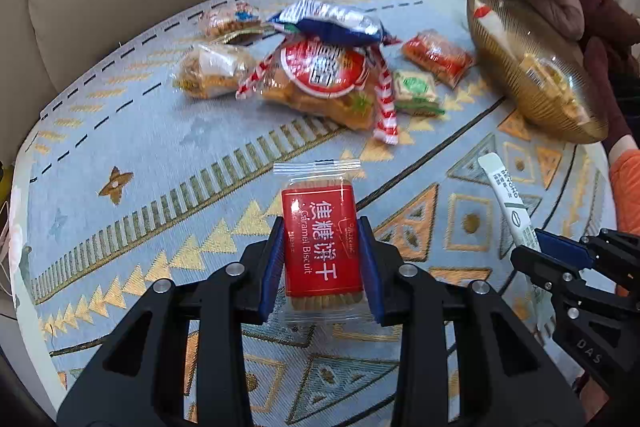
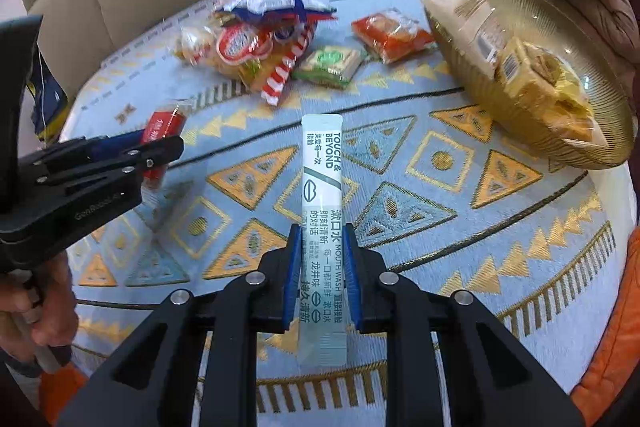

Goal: Organize snacks
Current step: 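Carry the white sachet over the gold bowl and release it with the right tool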

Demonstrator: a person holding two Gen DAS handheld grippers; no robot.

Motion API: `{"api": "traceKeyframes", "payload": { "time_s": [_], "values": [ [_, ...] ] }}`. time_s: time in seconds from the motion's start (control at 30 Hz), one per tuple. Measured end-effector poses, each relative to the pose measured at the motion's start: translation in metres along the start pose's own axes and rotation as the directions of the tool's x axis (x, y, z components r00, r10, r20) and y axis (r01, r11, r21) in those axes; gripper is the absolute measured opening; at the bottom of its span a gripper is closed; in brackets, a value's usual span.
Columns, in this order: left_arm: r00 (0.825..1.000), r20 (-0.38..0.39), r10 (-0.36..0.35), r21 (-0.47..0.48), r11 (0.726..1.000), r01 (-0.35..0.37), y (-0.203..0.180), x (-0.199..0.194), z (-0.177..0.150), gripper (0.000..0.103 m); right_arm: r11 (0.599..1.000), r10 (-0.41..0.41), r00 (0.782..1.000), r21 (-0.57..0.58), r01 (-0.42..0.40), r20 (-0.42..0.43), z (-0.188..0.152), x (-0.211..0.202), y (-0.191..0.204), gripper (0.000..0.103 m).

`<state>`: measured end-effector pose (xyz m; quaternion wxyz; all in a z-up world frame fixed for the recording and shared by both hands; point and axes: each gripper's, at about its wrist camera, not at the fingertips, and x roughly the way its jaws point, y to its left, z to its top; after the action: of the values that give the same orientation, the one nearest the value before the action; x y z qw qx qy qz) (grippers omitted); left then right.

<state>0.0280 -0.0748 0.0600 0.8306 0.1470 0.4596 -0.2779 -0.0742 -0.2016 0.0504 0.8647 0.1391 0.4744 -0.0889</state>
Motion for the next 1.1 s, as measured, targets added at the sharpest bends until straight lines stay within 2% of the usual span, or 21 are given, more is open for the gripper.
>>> {"api": "traceKeyframes", "payload": {
  "time_s": [0.17, 0.3, 0.4, 0.5, 0.6, 0.67, 0.73, 0.8, 0.83, 0.87, 0.9, 0.93, 1.0, 1.1],
  "values": [
    [0.997, 0.066, -0.041, 0.002, 0.999, 0.041, -0.002, -0.025, 0.010, 0.034, 1.000, 0.013, 0.997, 0.024, -0.015, 0.073, 0.012, -0.033, -0.007, 0.020],
    [0.990, 0.125, -0.073, 0.032, 0.997, 0.069, -0.020, -0.052, 0.026, 0.034, 0.999, 0.000, 0.989, 0.053, -0.008, 0.147, 0.031, -0.065, -0.023, 0.020],
    [0.975, 0.174, -0.135, 0.060, 0.990, 0.127, -0.042, -0.073, 0.048, 0.034, 0.994, -0.022, 0.978, 0.107, -0.001, 0.206, 0.051, -0.093, -0.048, 0.020],
    [0.960, 0.192, -0.202, 0.076, 0.979, 0.191, -0.063, -0.079, 0.071, 0.034, 0.985, -0.052, 0.967, 0.171, 0.009, 0.251, 0.071, -0.116, -0.080, 0.020],
    [0.940, 0.195, -0.280, 0.079, 0.960, 0.270, -0.088, -0.078, 0.101, 0.034, 0.966, -0.080, 0.960, 0.257, 0.009, 0.270, 0.093, -0.132, -0.124, 0.020],
    [0.920, 0.200, -0.337, 0.083, 0.942, 0.326, -0.109, -0.074, 0.124, 0.034, 0.955, -0.096, 0.957, 0.298, 0.010, 0.274, 0.102, -0.135, -0.144, 0.020],
    [0.909, 0.197, -0.366, 0.090, 0.930, 0.355, -0.125, -0.067, 0.143, 0.034, 0.942, -0.124, 0.955, 0.334, 0.028, 0.268, 0.114, -0.132, -0.163, 0.020],
    [0.903, 0.203, -0.379, 0.102, 0.925, 0.365, -0.141, -0.059, 0.160, 0.035, 0.936, -0.144, 0.955, 0.350, 0.047, 0.258, 0.125, -0.124, -0.177, 0.025],
    [0.902, 0.205, -0.380, 0.107, 0.925, 0.365, -0.147, -0.055, 0.166, 0.035, 0.933, -0.151, 0.958, 0.354, 0.058, 0.242, 0.129, -0.119, -0.183, 0.033],
    [0.902, 0.205, -0.380, 0.107, 0.925, 0.366, -0.153, -0.050, 0.174, 0.038, 0.930, -0.159, 0.960, 0.362, 0.066, 0.232, 0.132, -0.114, -0.189, 0.050],
    [0.903, 0.206, -0.378, 0.096, 0.926, 0.366, -0.158, -0.043, 0.182, 0.051, 0.926, -0.165, 0.958, 0.371, 0.070, 0.232, 0.133, -0.112, -0.194, 0.051],
    [0.904, 0.208, -0.373, 0.086, 0.928, 0.363, -0.159, -0.039, 0.187, 0.058, 0.923, -0.167, 0.959, 0.379, 0.070, 0.229, 0.132, -0.111, -0.198, 0.051],
    [0.910, 0.198, -0.365, 0.070, 0.931, 0.358, -0.159, -0.033, 0.195, 0.058, 0.920, -0.150, 0.962, 0.389, 0.052, 0.227, 0.126, -0.111, -0.203, 0.051],
    [0.909, 0.189, -0.372, 0.069, 0.928, 0.366, -0.148, -0.036, 0.191, 0.056, 0.924, -0.122, 0.968, 0.381, 0.031, 0.218, 0.110, -0.114, -0.196, 0.051]
  ]
}}
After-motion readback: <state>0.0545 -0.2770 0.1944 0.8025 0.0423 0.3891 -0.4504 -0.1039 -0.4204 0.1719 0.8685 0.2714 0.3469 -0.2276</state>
